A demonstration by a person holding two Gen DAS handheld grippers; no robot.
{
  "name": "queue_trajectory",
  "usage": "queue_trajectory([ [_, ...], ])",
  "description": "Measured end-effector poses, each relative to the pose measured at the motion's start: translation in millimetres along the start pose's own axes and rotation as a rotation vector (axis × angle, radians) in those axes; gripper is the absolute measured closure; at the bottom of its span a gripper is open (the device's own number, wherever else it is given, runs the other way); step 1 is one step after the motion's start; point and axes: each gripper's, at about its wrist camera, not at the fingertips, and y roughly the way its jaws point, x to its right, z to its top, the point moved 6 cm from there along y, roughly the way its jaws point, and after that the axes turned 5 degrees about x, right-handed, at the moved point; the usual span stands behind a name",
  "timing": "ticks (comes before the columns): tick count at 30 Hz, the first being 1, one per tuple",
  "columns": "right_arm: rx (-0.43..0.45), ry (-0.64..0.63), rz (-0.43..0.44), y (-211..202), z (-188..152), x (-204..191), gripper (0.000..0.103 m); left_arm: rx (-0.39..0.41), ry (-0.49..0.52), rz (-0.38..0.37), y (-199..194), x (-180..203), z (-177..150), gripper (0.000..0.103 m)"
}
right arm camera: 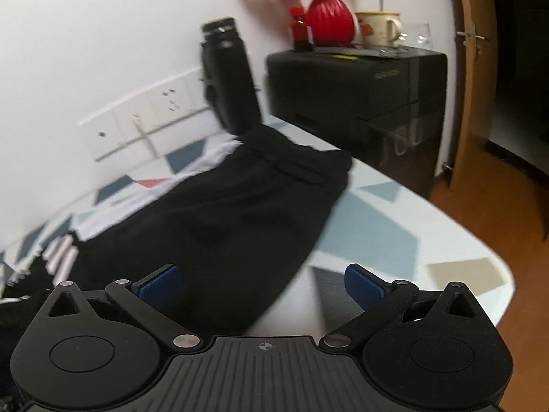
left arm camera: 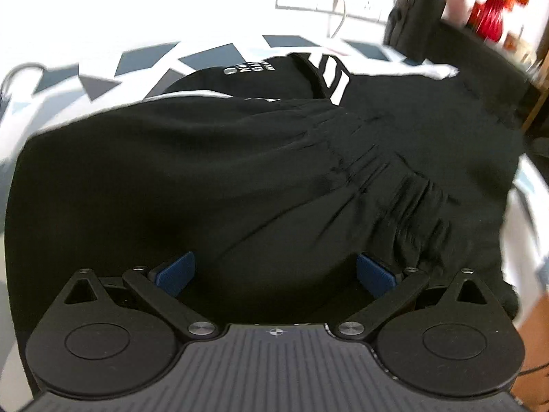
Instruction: Fold clothes
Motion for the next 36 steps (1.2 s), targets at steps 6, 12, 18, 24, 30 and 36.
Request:
queue_trajectory([
  [6, -0.071, -0.008, 0.007, 58.6, 19.6, 30.7, 0.001, -0.072, -0.034, 0.120, 16.4, 22.8, 11.8, 0.000],
  [12, -0.131, -0.055, 0.035, 109.4, 33.2, 43.3, 0.001, -0.108, -0.112, 0.179, 16.2, 24.1, 11.6, 0.000],
  [18, -0.181, -0.077, 0.076, 137.5, 31.2, 36.3, 0.001, -0.128, -0.179, 0.244, 14.5, 24.0, 9.0, 0.000],
  [24, -0.156, -0.119, 0.088, 146.3, 31.3, 27.2, 0.001, -0.235, -0.247, 0.318, 17.5, 23.4, 14.9, 0.000],
  [30, -0.139, -0.112, 0.113, 151.9, 36.4, 23.8, 0.001, -0.386, -0.274, 0.359, 20.5, 21.7, 22.5, 0.000],
  [36, -0.129, -0.121, 0.119, 157.2, 40.6, 21.3, 0.001, -0.450, -0.327, 0.325, 22.7, 12.0, 20.9, 0.000],
])
